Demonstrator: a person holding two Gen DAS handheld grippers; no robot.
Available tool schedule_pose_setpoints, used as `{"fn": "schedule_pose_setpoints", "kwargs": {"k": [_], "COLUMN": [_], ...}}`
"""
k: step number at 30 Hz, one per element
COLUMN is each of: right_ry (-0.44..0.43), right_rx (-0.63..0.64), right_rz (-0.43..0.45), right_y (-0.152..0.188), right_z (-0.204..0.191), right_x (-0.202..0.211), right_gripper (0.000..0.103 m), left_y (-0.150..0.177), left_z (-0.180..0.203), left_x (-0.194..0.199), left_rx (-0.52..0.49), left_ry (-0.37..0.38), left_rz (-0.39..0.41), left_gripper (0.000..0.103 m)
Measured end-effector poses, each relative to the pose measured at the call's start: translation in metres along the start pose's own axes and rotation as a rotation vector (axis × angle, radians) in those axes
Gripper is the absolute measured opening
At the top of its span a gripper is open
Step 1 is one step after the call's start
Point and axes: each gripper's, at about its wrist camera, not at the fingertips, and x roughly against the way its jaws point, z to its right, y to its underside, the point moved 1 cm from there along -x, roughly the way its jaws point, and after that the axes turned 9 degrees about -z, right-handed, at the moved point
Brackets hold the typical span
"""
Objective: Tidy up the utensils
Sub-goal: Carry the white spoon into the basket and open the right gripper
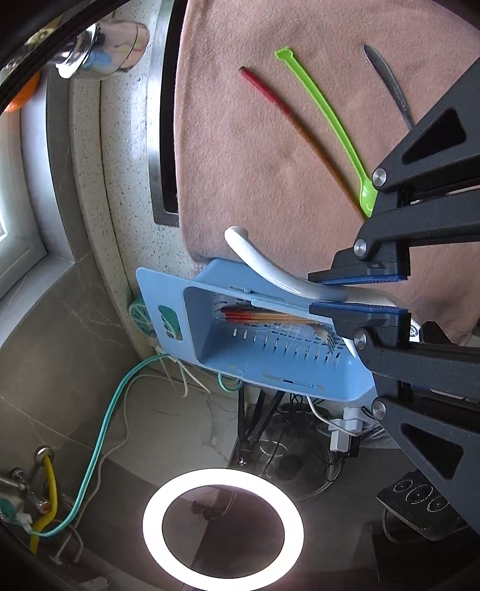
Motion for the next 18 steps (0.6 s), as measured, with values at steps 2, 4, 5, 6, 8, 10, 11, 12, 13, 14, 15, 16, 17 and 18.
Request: {"fn": "schedule_pose_setpoints", "kwargs": {"k": [2, 4, 5, 6, 8, 10, 11, 12, 13, 14, 15, 16, 17, 18], "right_ry": [0.001, 0.001, 0.0, 0.0, 0.0, 0.001, 0.002, 0.004, 0.007, 0.011, 0.011, 0.013, 0.017, 0.024], "right_rx": [0.019, 0.031, 0.037, 0.044, 0.051, 0.058, 0.061, 0.065, 0.069, 0.074, 0.078, 0.083, 0.091, 0.099], "right_rz": [-0.011, -0.023, -0.029, -0.035, -0.048, -0.059, -0.064, -0.068, -0.072, -0.076, -0.08, -0.084, -0.087, -0.088], "right_y": [-0.003, -0.006, -0.007, -0.008, -0.01, -0.013, -0.013, -0.014, -0.015, -0.016, -0.017, -0.017, -0.018, -0.019], "right_z": [-0.01, -0.019, -0.022, -0.025, -0.03, -0.034, -0.035, -0.037, -0.038, -0.04, -0.041, -0.043, -0.045, -0.046], "right_x": [-0.01, -0.02, -0.024, -0.028, -0.037, -0.045, -0.048, -0.052, -0.055, -0.058, -0.061, -0.064, -0.066, -0.068], "right_gripper": [0.008, 0.008, 0.008, 0.008, 0.008, 0.008, 0.008, 0.008, 0.008, 0.008, 0.008, 0.008, 0.008, 0.008], "left_y": [0.0, -0.001, -0.001, -0.001, -0.001, 0.0, 0.001, 0.001, 0.001, 0.002, 0.002, 0.002, 0.002, 0.001], "left_z": [-0.012, -0.021, -0.025, -0.028, -0.035, -0.041, -0.043, -0.046, -0.048, -0.049, -0.051, -0.053, -0.055, -0.056], "left_x": [0.004, 0.007, 0.008, 0.009, 0.01, 0.012, 0.012, 0.011, 0.011, 0.011, 0.011, 0.011, 0.01, 0.009], "left_rx": [0.016, 0.031, 0.038, 0.043, 0.055, 0.063, 0.067, 0.071, 0.072, 0.073, 0.074, 0.076, 0.079, 0.081], "left_ry": [-0.011, -0.022, -0.027, -0.032, -0.04, -0.047, -0.05, -0.052, -0.054, -0.057, -0.061, -0.065, -0.067, -0.066], "left_rz": [0.007, 0.01, 0.011, 0.012, 0.012, 0.011, 0.009, 0.008, 0.006, 0.003, 0.002, 0.0, -0.002, -0.002], "left_gripper": [0.042, 0.042, 0.042, 0.042, 0.042, 0.042, 0.042, 0.042, 0.042, 0.041, 0.041, 0.041, 0.041, 0.039]}}
